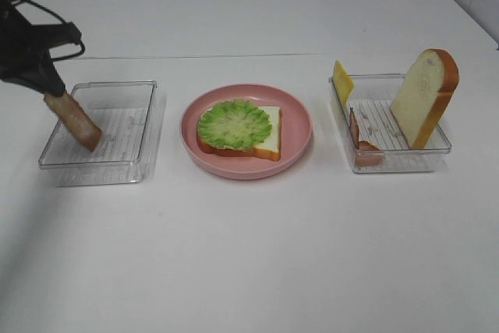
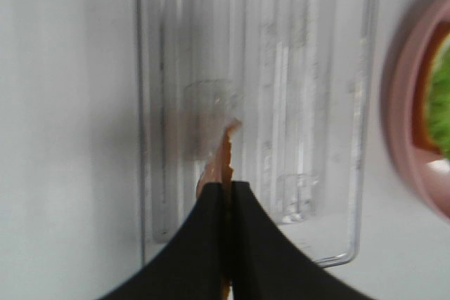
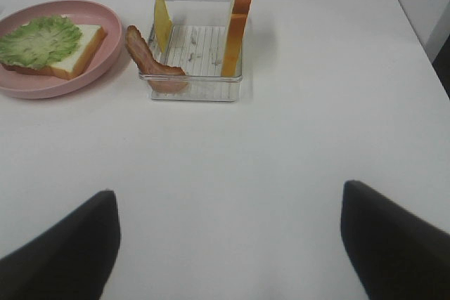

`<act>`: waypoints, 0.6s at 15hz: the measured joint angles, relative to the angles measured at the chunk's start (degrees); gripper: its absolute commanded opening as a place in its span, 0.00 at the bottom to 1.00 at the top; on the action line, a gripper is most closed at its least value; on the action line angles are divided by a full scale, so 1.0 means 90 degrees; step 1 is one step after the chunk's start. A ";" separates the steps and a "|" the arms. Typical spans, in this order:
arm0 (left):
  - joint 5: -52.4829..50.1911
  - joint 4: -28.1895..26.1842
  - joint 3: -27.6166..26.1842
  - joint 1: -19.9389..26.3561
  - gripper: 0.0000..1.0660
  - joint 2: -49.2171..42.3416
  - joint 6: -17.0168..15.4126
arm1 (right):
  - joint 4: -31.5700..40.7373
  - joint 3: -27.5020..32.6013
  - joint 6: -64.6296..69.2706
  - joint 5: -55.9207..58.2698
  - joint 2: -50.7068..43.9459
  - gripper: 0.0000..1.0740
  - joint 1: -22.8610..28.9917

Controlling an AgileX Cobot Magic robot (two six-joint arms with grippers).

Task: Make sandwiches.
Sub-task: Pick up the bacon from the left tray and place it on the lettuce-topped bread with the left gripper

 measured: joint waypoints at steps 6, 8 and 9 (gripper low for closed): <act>0.0025 -0.2871 -0.0484 -0.0433 0.00 -0.0095 0.1757 | 0.0000 0.0000 0.0000 0.0000 0.0000 0.75 0.0000; -0.0191 -0.3412 -0.0490 -0.0745 0.00 -0.0083 0.2044 | 0.0000 0.0000 0.0000 0.0000 0.0000 0.75 0.0000; -0.0337 -0.3711 -0.0503 -0.0974 0.00 -0.0025 0.2145 | 0.0000 0.0000 0.0000 0.0000 0.0000 0.75 0.0000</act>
